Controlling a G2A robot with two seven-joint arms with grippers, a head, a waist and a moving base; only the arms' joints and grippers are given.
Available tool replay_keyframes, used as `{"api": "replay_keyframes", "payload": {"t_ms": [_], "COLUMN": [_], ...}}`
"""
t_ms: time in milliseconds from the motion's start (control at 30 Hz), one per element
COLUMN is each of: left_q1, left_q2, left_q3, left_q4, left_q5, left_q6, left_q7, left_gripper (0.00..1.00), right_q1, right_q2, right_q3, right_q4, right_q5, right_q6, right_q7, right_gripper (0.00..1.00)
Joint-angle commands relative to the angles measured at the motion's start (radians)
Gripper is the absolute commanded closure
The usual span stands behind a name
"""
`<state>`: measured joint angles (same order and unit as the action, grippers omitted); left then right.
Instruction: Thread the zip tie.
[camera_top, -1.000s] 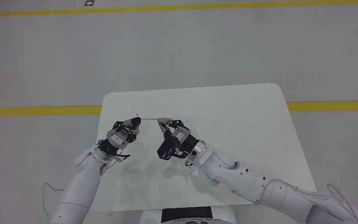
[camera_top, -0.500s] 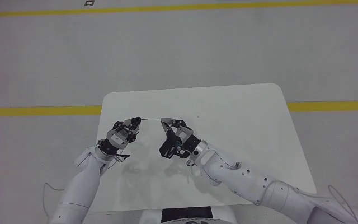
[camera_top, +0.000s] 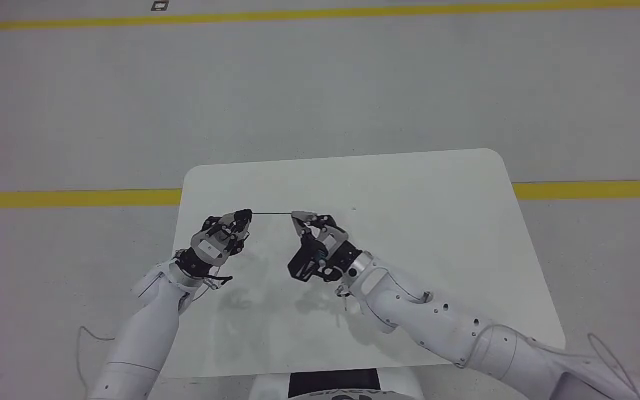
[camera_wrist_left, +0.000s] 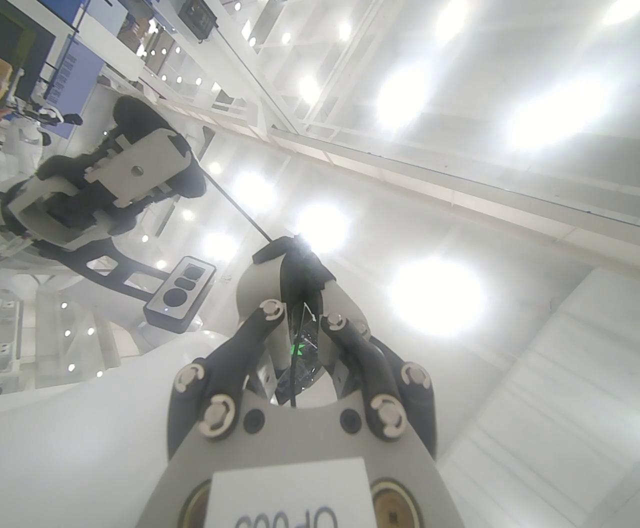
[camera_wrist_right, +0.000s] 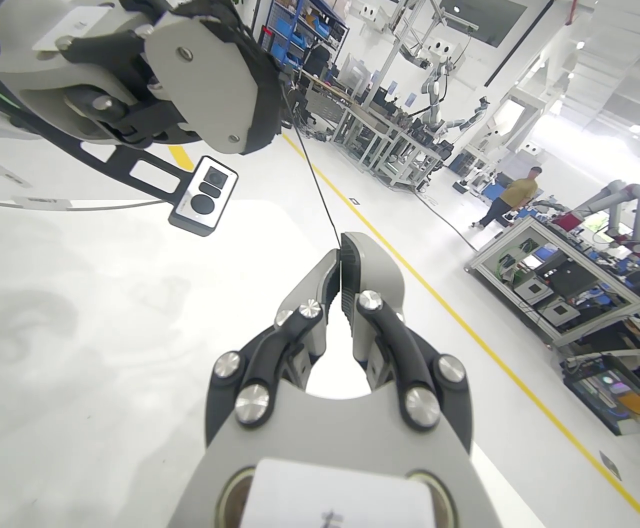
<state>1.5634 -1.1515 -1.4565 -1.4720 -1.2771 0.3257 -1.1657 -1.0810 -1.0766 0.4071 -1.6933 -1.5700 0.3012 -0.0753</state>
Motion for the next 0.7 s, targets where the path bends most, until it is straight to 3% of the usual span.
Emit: {"api": "replay_keyframes", "payload": {"t_ms": [0, 200, 300, 333, 367, 400, 667], "left_q1": [0.000, 0.000, 0.000, 0.000, 0.000, 0.000, 0.000], "left_q2": [0.000, 0.000, 0.000, 0.000, 0.000, 0.000, 0.000], "left_q3": [0.000, 0.000, 0.000, 0.000, 0.000, 0.000, 0.000], "left_q4": [0.000, 0.000, 0.000, 0.000, 0.000, 0.000, 0.000], "left_q5": [0.000, 0.000, 0.000, 0.000, 0.000, 0.000, 0.000], "left_q6": [0.000, 0.000, 0.000, 0.000, 0.000, 0.000, 0.000], "left_q7": [0.000, 0.000, 0.000, 0.000, 0.000, 0.000, 0.000], "left_gripper": [1.00, 1.00, 1.00, 1.00, 1.00, 1.00, 1.00], "right_q1": [-0.003, -0.022, -0.046, -0.054, -0.062, -0.064, -0.064], "right_q2": [0.000, 0.002, 0.004, 0.005, 0.007, 0.007, 0.007], "right_q3": [0.002, 0.020, 0.045, 0.062, 0.078, 0.082, 0.082], "right_q4": [0.002, 0.000, -0.013, -0.012, -0.012, -0.013, -0.013], "right_q5": [0.000, 0.000, 0.030, 0.047, 0.061, 0.062, 0.062], "right_q6": [-0.001, 0.002, -0.038, -0.053, -0.053, -0.052, -0.052], "right_q7": [0.001, 0.007, -0.011, -0.020, -0.020, -0.019, -0.019], "right_gripper": [1.00, 1.00, 1.00, 0.82, 0.47, 0.00, 0.00]}}
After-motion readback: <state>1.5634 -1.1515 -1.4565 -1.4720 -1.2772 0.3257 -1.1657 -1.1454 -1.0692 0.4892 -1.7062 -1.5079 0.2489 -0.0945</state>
